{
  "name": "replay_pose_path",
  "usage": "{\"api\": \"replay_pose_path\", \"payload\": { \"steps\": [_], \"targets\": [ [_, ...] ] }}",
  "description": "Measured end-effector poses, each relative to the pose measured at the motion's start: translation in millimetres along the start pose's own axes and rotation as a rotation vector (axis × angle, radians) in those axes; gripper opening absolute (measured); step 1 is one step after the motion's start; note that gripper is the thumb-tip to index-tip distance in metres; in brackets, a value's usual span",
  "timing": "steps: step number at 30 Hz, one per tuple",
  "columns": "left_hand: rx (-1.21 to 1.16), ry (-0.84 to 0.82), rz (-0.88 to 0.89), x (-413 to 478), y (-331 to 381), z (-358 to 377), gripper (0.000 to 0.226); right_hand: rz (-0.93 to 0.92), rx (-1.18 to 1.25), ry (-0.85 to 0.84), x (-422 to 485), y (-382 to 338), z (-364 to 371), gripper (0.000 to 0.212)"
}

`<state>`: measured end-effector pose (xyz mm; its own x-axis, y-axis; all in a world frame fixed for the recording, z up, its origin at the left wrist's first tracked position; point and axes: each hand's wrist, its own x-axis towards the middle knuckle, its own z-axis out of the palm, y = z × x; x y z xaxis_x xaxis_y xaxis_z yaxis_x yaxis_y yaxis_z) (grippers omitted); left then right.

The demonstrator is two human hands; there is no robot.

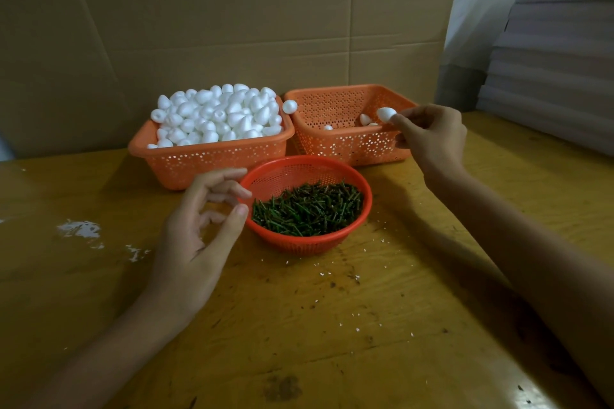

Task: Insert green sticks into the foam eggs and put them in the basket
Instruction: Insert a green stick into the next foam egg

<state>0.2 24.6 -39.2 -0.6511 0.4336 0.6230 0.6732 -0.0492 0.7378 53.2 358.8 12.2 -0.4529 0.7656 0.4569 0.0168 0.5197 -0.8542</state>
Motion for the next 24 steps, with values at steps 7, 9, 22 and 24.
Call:
{"api": "replay_pose_path", "payload": {
  "steps": [7,9,22,24],
  "targets": [
    [-0.007,-0.009,-0.002,0,1,1,0.036,-0.026,0.003,-0.067,6,-3,-1,0.039],
    [-0.005,-0.011,0.004,-1,2,1,0.035,-0.054,-0.025,-0.122,4,-5,-2,0.051],
    [0.378,-0.111,0.150,1,8,-1,0.017,-0.658,-0.718,-1.185,-96,-63,31,0.050],
    [0.426,-0.123,0.160,1,9,-1,0.017,-0.640,-0.788,-1.208,-98,-64,30,0.052]
  ]
}}
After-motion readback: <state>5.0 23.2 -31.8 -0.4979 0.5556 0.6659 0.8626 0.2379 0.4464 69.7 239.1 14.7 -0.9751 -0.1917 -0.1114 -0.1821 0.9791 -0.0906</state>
